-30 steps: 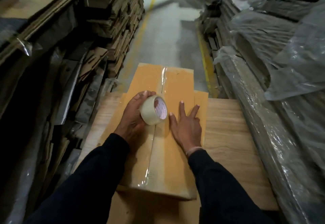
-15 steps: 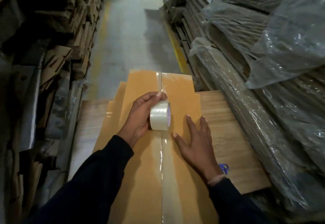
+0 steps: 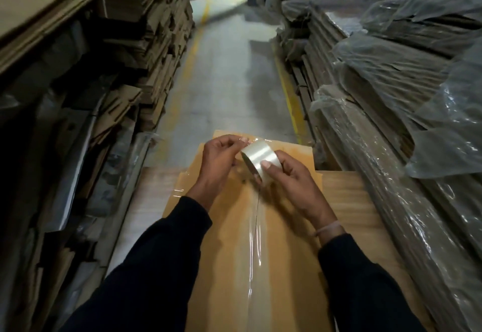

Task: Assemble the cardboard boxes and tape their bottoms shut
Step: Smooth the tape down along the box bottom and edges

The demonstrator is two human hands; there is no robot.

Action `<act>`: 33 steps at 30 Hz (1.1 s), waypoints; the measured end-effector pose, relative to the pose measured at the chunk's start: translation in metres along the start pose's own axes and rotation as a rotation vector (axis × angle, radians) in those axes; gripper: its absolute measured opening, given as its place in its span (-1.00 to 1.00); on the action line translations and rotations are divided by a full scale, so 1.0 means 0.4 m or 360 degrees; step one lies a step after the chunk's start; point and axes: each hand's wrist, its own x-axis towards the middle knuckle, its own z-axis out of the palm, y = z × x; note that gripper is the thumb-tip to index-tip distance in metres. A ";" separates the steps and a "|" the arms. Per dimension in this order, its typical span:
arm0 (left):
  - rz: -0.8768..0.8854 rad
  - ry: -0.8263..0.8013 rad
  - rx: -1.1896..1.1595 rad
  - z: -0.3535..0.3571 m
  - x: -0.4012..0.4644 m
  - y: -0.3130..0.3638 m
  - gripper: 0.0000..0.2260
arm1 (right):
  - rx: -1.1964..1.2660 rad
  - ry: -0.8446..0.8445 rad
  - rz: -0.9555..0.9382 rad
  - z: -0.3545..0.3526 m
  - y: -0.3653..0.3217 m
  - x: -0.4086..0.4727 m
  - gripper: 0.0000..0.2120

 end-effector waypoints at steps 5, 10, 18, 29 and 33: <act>0.0215 0.0153 0.0504 -0.031 0.093 -0.036 -0.92 | -0.0359 -0.0047 0.0063 -0.025 -0.029 0.140 -0.72; 0.0237 0.0622 0.0475 -0.036 0.163 -0.050 -0.93 | -0.1253 -0.0051 0.0142 -0.014 -0.053 0.248 -0.54; 0.0213 0.0967 0.0424 -0.049 0.217 -0.052 -0.88 | -0.0406 -0.0295 0.0194 -0.073 0.008 0.291 -0.63; -0.0152 0.1152 0.0319 -0.063 0.260 -0.059 -0.85 | -0.1911 -0.0003 0.0165 -0.043 -0.046 0.426 -0.35; -0.0285 0.1039 0.0293 -0.077 0.285 -0.064 -0.85 | -0.1872 0.0045 0.0155 -0.040 -0.037 0.433 -0.37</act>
